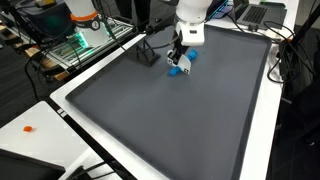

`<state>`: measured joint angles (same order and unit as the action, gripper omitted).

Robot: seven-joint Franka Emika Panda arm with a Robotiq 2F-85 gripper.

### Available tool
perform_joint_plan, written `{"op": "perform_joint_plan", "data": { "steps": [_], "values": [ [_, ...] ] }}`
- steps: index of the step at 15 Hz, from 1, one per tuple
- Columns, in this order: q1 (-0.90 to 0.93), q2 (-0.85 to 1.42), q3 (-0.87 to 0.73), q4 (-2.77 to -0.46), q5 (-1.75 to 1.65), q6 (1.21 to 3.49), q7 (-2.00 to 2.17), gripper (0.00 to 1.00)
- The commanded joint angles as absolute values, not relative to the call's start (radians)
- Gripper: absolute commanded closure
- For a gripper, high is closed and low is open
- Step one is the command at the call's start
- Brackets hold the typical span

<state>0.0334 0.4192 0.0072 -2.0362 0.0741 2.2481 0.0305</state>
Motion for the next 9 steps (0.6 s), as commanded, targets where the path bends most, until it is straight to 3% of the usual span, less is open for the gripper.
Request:
{"op": "perform_joint_plan", "data": {
  "steps": [1, 9],
  "values": [
    [0.023, 0.438, 0.023, -2.059, 0.083, 2.26, 0.008, 0.99],
    [0.013, 0.423, 0.044, -2.059, 0.125, 2.25, -0.024, 0.99]
  ]
}}
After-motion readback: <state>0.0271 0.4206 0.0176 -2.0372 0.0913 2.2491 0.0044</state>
